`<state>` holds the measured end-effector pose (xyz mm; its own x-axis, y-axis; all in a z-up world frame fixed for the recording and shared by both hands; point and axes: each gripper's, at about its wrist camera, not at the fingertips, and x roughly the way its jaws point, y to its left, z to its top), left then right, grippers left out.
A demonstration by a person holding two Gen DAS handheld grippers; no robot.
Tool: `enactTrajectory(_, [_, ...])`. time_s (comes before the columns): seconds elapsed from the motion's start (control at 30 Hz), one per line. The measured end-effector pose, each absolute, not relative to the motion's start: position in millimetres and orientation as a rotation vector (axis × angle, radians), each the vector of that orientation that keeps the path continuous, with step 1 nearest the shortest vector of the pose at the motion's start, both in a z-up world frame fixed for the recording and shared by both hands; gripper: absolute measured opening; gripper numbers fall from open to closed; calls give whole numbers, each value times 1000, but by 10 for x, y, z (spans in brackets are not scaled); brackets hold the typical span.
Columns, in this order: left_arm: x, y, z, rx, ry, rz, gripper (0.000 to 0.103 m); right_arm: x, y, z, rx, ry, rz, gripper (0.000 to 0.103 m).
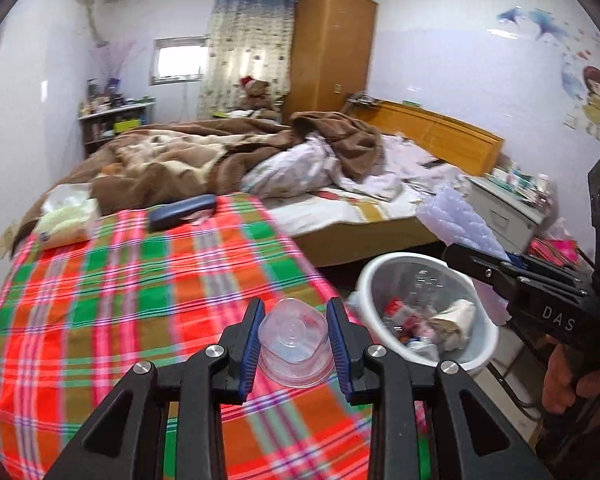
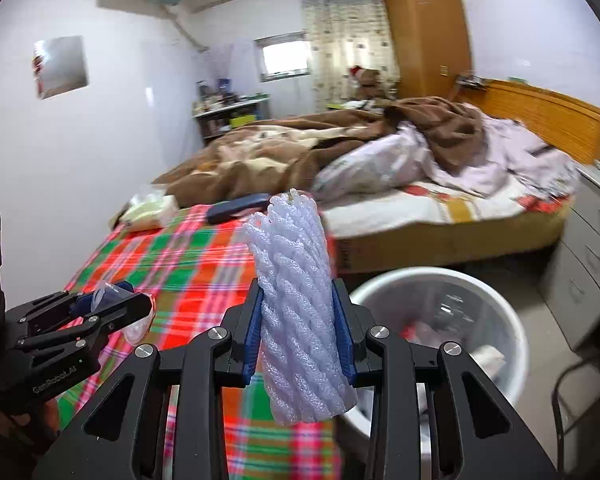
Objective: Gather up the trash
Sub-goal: 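Carry the plastic lid and foam net over the white bin, then open both tools over the bin to drop lid and foam net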
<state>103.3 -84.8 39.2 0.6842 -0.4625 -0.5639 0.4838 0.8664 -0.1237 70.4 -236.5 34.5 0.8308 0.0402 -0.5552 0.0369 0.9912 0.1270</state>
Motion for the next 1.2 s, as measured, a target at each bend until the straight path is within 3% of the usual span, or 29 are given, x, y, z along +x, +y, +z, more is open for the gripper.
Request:
enactTrajectory(0.57, [980, -2134, 141, 129, 691, -757, 32, 435, -3150, 45, 229, 639, -242, 33])
enactTrajectory(1.2, [1312, -2663, -337, 166, 811, -779, 32, 531, -3452, -388, 256, 769, -282, 34])
